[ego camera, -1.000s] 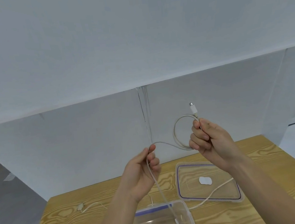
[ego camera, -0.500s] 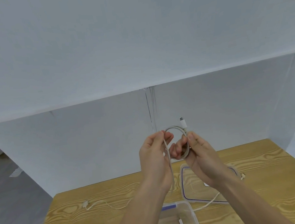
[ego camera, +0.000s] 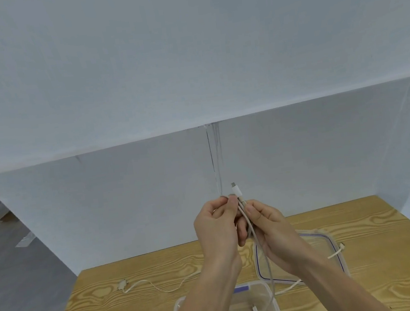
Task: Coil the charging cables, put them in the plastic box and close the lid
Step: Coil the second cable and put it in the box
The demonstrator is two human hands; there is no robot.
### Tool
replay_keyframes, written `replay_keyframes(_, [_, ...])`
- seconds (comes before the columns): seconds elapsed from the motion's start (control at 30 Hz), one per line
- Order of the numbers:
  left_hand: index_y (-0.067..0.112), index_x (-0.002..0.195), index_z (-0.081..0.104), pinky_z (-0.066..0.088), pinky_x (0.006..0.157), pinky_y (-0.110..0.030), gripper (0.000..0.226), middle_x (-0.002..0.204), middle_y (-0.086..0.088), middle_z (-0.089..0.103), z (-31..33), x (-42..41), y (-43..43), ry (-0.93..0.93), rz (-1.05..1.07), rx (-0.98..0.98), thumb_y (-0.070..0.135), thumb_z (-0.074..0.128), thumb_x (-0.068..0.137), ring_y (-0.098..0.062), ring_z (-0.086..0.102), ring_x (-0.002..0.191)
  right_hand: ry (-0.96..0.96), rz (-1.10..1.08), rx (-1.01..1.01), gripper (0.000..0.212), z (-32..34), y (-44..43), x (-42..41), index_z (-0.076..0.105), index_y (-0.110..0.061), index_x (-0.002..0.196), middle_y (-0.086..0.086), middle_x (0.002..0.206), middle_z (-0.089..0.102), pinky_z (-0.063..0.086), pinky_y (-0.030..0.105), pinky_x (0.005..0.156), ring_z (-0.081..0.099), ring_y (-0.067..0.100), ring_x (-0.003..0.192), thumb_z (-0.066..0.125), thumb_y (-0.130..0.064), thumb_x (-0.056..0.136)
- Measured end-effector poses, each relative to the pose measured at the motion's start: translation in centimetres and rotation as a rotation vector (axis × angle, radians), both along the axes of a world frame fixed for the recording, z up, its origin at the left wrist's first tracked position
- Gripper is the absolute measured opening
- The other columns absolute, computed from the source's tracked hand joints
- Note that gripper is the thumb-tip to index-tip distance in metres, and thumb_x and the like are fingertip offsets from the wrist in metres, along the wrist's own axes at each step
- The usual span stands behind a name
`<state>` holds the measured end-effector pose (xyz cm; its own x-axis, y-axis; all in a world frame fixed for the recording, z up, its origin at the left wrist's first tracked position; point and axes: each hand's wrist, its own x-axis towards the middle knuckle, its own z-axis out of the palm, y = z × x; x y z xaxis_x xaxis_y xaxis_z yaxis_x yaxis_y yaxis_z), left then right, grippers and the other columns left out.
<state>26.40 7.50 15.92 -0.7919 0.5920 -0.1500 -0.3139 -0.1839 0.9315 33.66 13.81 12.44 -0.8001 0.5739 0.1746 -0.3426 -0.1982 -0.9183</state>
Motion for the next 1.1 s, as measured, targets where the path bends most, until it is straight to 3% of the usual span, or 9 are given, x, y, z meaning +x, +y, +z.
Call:
replay_keyframes(0.23, [0.002,0.066,0.066,0.056,0.061,-0.034,0.019,0.06,-0.012,0.064,-0.6,-0.6,-0.5,0.081,0.026,-0.067,0.013,0.074,0.079,-0.025,0.063,0.057,-0.059,0.05,-0.037,0.027,-0.2,0.0,0.1,0.052,-0.005,0.082,0.002,0.054,0.039,0.031,0.028,0.058,0.035,0.014,0.05,0.044,-0.028,0.093])
replay_keyframes(0.43, [0.015,0.064,0.061,0.044,0.057,-0.017,0.023,0.062,0.001,0.061,-2.5,-0.6,-2.6,0.559,0.162,-0.118,0.028,0.071,0.081,-0.004,0.053,0.057,0.149,-0.005,-0.343,0.026,0.6,0.5,0.0,0.05,-0.008,0.08,-0.003,0.054,0.03,0.042,0.024,0.054,0.03,0.011,0.045,0.038,-0.025,0.095])
replay_keyframes(0.5, [0.02,0.065,0.061,0.042,0.058,-0.016,0.022,0.064,0.005,0.061,-3.8,-1.1,-3.6,0.647,0.01,-0.145,0.033,0.069,0.081,-0.003,0.052,0.058,0.225,0.012,-0.433,0.026,1.0,0.9,0.2,0.05,-0.009,0.079,-0.003,0.052,0.03,0.043,0.023,0.051,0.03,0.01,0.043,0.036,-0.024,0.096])
replay_keyframes(0.57, [0.03,0.079,0.065,0.045,0.069,-0.017,0.011,0.079,0.012,0.067,-4.6,-1.8,-4.5,0.729,-0.337,-0.27,0.041,0.066,0.083,-0.001,0.059,0.071,0.266,0.035,-0.475,0.027,1.2,1.3,0.2,0.051,-0.01,0.077,-0.004,0.052,0.03,0.042,0.023,0.05,0.03,0.009,0.042,0.037,-0.025,0.095])
replay_keyframes(0.63, [0.035,0.097,0.064,0.048,0.081,-0.02,0.022,0.089,0.012,0.071,-5.1,-2.4,-5.3,0.758,-0.698,-0.354,0.052,0.06,0.082,0.0,0.063,0.084,0.3,0.063,-0.505,0.03,1.3,1.7,0.0,0.053,-0.011,0.076,-0.005,0.051,0.031,0.041,0.022,0.049,0.031,0.009,0.041,0.036,-0.025,0.096])
replay_keyframes(0.73, [0.02,0.099,0.066,0.044,0.073,-0.013,0.018,0.075,0.003,0.069,-5.2,-2.5,-6.4,0.748,-0.887,-0.306,0.033,0.055,0.093,0.001,0.061,0.072,0.335,0.094,-0.535,0.034,1.6,2.0,-0.3,0.055,-0.013,0.074,-0.006,0.051,0.032,0.039,0.021,0.049,0.029,0.007,0.042,0.034,-0.026,0.098])
replay_keyframes(0.8, [0.018,0.091,0.067,0.041,0.07,-0.013,0.017,0.062,0.004,0.065,-5.5,-2.9,-7.1,0.703,-0.847,-0.276,0.021,0.051,0.096,0.002,0.054,0.063,0.349,0.123,-0.555,0.036,1.8,2.2,-0.3,0.056,-0.013,0.074,-0.006,0.05,0.033,0.039,0.021,0.049,0.023,0.008,0.044,0.032,-0.026,0.099])
replay_keyframes(1.0, [0.023,0.081,0.07,0.047,0.08,-0.023,0.021,0.055,0.001,0.063,-6.5,-7.6,-9.8,0.722,-0.636,-0.5,0.028,0.054,0.094,-0.008,0.058,0.062,0.278,0.123,-0.509,0.034,2.0,3.0,-0.2,0.056,-0.014,0.073,-0.005,0.051,0.035,0.041,0.023,0.05,0.031,0.009,0.042,0.034,-0.024,0.096])
replay_keyframes(1.1, [0.024,0.078,0.072,0.049,0.066,-0.02,0.02,0.059,0.002,0.066,-5.5,-10.0,-10.8,0.763,-0.519,-0.544,0.026,0.058,0.092,-0.004,0.058,0.054,0.203,0.086,-0.458,0.029,2.2,2.7,-0.5,0.052,-0.013,0.073,-0.004,0.051,0.032,0.04,0.023,0.049,0.032,0.01,0.04,0.035,-0.023,0.095])
